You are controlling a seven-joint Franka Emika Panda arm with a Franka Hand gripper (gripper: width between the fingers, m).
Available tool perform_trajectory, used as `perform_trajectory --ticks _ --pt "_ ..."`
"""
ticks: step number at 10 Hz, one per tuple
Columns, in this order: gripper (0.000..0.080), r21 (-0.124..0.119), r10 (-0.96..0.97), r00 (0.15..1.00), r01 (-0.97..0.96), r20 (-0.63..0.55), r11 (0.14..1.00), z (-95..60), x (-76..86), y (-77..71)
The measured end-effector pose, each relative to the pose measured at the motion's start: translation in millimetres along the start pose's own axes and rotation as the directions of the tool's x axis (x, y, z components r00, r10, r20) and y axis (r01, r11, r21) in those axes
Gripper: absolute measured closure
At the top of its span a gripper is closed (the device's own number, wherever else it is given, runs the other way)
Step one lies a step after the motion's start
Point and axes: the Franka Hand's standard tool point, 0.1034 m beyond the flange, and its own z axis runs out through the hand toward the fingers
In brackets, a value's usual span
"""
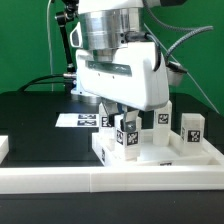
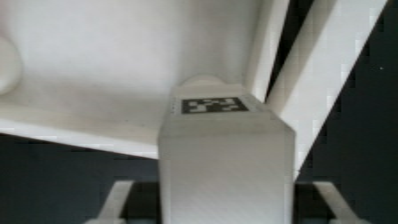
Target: Assemble square table
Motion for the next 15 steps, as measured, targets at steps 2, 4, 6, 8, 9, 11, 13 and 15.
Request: perform_trajectory --ticks 2,4,6,8,9,11,13,15 --pt "0.0509 0.003 0.104 0.995 -0.104 0.005 0.995 0.1 0.2 0.2" --pt "0.0509 0.004 0.078 0.997 -0.078 0.006 0.997 0.1 0.3 0.3" --pt "0.0421 0.004 0.026 1.000 -0.026 0.006 1.000 0.4 -1.3 -0.3" --pt "0.0165 0.006 -0.201 0.979 0.201 0.009 0.980 1.2 -6.3 -1.7" --pt "0.0165 0.007 -0.280 0.960 0.280 0.011 0.960 1.7 -8.7 -2.4" --pt "0.0151 0.008 -0.420 0.908 0.420 0.009 0.908 1.6 -7.7 -2.1" --pt "0.0150 0.009 -0.553 0.833 0.553 0.008 0.833 1.7 -7.9 -2.1" --pt "0.0150 -0.007 -0.708 0.706 0.708 0.004 0.706 2.9 -12.7 -2.5"
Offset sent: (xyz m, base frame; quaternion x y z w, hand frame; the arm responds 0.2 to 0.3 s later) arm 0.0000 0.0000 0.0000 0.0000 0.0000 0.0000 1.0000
